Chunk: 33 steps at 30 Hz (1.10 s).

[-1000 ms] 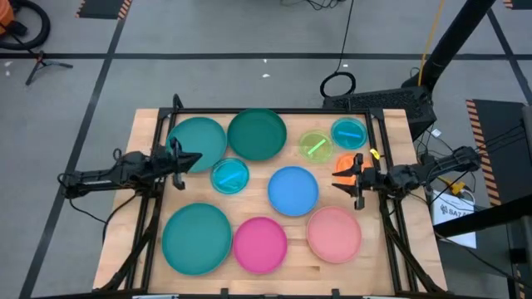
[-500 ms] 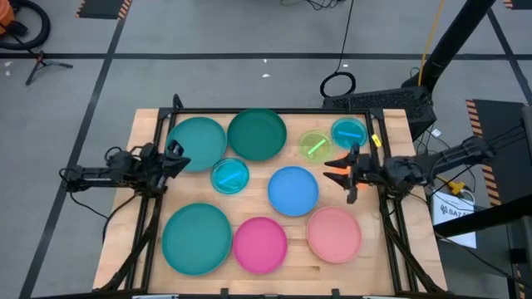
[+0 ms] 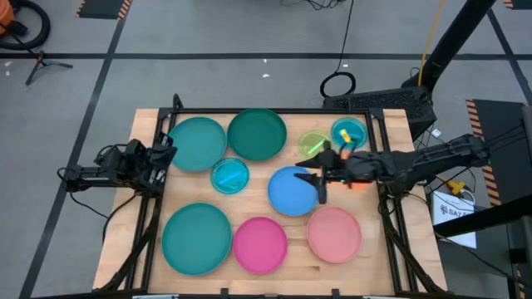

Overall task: Stack plastic plates
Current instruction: Stack the bottom green plate on top of the dark green plate

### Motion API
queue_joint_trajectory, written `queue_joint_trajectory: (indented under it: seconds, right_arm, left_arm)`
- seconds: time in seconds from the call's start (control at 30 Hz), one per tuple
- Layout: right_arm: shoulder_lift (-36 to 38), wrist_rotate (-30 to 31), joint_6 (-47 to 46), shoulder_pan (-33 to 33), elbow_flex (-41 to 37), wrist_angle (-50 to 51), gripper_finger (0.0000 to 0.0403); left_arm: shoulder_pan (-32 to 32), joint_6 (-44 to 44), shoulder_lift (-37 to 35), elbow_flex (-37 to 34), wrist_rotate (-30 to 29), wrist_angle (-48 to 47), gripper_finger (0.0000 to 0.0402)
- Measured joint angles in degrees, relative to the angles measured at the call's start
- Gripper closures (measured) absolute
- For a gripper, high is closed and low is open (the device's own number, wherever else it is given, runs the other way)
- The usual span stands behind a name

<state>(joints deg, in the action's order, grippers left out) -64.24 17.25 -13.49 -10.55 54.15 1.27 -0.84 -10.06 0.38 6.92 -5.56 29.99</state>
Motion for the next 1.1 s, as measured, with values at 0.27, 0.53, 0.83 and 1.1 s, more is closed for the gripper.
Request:
queue_joint_trajectory:
  seconds: [0.27,0.53,0.83,1.1]
  right_arm:
    - [-15.61,-7.55,-1.07,2.05,13.76,1.24,0.0252]
    - [-28.51,-13.92,-3.87,2.12,25.90,1.21,0.0252]
    - [-40.60,-14.82,-3.78,2.30,36.94,1.17,0.0252]
    - [-50.72,-17.54,-2.41,2.92,46.61,1.33,0.0252]
  left_arm:
    - [-0.02,0.71,0.00,1.11,0.52,-2.49,0.0392]
    - [0.00,1.04,0.00,1.11,0.14,-1.11,0.0392]
    - [0.00,-0.94,0.00,1.09,0.55,-0.01,0.0392]
    - [0.00,-1.63,0.00,1.09,0.65,-0.18,0.0392]
